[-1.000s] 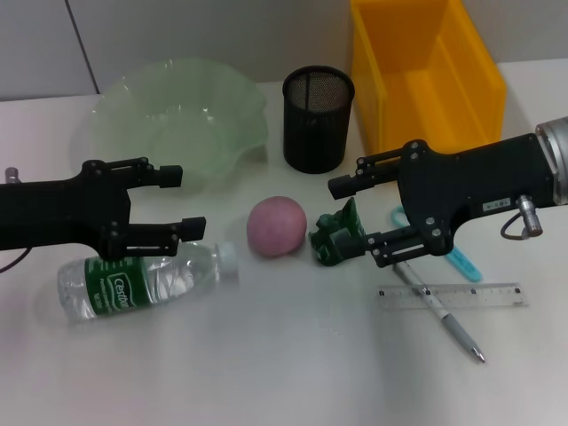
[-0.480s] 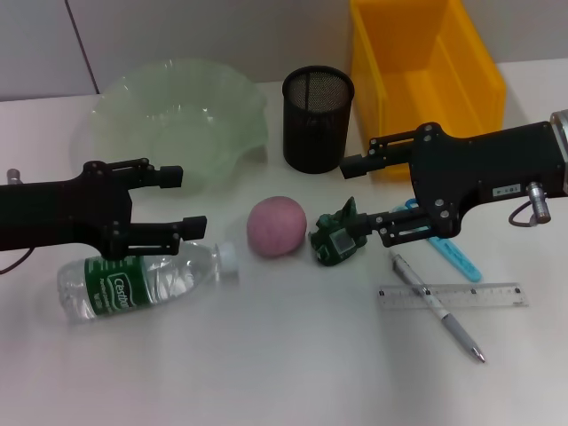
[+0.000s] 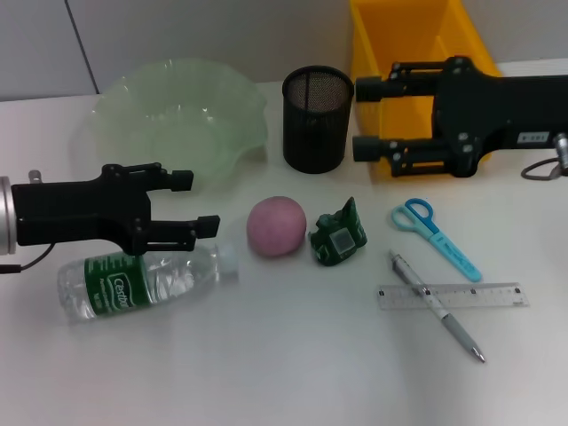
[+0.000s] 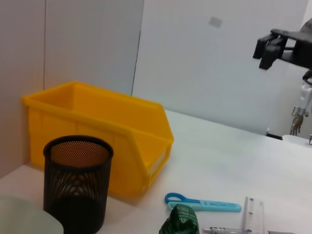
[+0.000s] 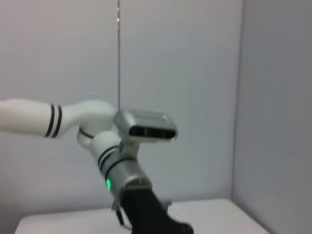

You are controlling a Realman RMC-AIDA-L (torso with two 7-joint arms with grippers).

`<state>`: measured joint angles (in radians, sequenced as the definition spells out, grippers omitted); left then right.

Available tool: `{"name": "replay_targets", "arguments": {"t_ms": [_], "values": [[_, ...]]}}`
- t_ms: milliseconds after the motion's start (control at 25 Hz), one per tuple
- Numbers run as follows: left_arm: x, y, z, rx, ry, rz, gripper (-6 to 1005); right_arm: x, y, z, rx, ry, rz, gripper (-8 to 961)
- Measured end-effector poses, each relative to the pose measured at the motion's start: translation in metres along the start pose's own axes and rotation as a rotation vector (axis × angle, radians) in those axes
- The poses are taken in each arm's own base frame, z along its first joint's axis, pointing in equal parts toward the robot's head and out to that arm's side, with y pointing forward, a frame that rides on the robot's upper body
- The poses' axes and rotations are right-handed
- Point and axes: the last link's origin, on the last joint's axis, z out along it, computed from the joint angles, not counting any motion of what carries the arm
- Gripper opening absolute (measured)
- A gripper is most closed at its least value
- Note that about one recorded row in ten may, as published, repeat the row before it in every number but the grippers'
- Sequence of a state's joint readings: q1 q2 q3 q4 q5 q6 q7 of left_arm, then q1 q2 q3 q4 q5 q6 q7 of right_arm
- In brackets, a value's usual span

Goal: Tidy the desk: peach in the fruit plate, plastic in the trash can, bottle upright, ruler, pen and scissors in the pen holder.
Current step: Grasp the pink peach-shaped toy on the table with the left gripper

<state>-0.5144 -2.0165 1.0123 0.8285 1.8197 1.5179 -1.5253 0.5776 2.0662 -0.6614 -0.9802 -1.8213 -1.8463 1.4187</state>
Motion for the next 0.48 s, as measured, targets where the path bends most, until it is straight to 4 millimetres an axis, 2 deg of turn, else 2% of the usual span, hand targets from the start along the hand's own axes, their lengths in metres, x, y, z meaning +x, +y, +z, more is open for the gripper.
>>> {"name": "replay_targets", "arguments": {"t_ms": [480], "values": [[0.003,0.001,0.028,-0.008,-0.048,0.012,825,-0.006,-0.007,0.004,0.039,-0.038,0.058,685]]}}
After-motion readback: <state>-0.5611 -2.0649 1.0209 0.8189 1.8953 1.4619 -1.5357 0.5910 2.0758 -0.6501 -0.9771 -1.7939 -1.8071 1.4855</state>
